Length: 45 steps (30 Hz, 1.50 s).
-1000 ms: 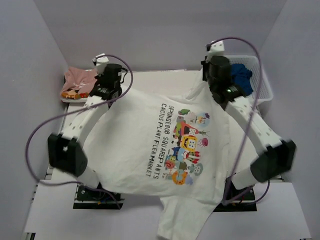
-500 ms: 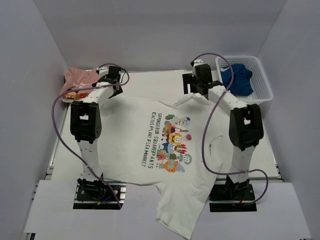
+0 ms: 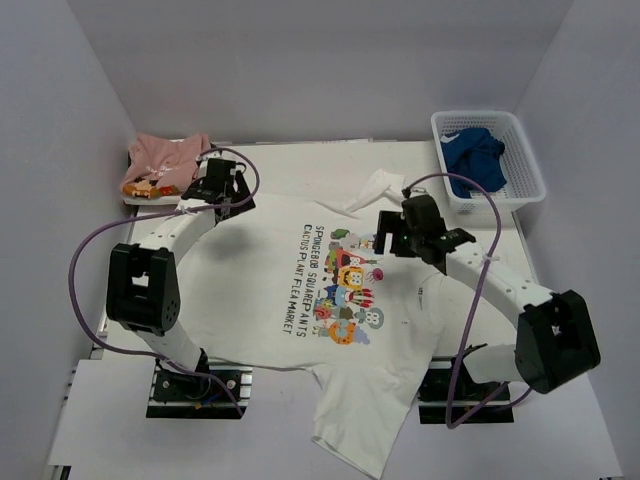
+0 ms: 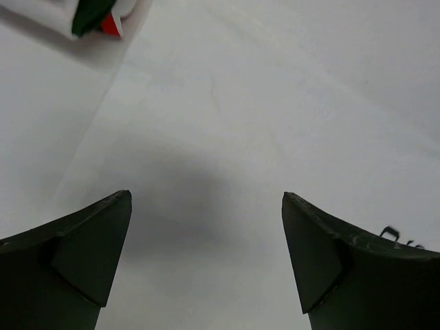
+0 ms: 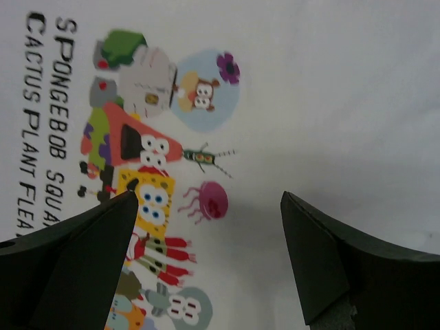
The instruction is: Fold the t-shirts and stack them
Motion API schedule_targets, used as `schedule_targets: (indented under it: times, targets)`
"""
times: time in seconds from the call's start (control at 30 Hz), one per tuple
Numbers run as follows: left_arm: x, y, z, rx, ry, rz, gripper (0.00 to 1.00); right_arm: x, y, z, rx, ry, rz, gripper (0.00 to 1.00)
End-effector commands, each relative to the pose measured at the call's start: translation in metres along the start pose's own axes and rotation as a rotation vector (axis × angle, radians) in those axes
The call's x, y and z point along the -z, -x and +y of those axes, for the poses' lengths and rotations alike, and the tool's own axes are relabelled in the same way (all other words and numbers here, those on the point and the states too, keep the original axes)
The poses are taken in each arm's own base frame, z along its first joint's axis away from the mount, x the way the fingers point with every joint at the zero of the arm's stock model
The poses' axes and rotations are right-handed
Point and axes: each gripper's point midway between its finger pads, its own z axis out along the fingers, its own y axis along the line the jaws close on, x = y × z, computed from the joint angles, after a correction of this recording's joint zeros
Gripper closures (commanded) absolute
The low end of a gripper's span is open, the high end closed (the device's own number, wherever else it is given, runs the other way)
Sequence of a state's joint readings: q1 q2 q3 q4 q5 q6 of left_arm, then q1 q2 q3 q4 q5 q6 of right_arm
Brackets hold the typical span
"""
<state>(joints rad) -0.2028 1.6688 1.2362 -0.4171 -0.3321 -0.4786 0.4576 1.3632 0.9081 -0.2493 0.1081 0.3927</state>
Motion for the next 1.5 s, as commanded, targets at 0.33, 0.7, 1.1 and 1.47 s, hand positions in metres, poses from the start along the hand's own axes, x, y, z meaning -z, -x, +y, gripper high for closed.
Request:
schedule_targets:
  times: [0.33, 0.7, 1.1, 1.47]
  targets:
    - [-0.043, -0.031, -0.008, -0.053, -0.004, 0.099, 0.0, -0.047, -0.031, -0.058, -0.042, -0.342, 0.131, 0.1]
    - [-0.102, -0.043, -0.007, -0.05, 0.086, 0.166, 0.0, -0.112, -0.002, -0.08, -0.055, -0.363, 0.243, 0.1]
    - [-0.163, -0.017, -0.05, -0.062, 0.046, 0.181, 0.0, -0.211, 0.057, -0.108, -0.055, -0.271, 0.282, 0.1]
    - [-0.157, 0.05, -0.088, -0.066, -0.086, 0.073, 0.0, -0.201, 0.184, -0.073, 0.107, -0.029, 0.015, 0.1]
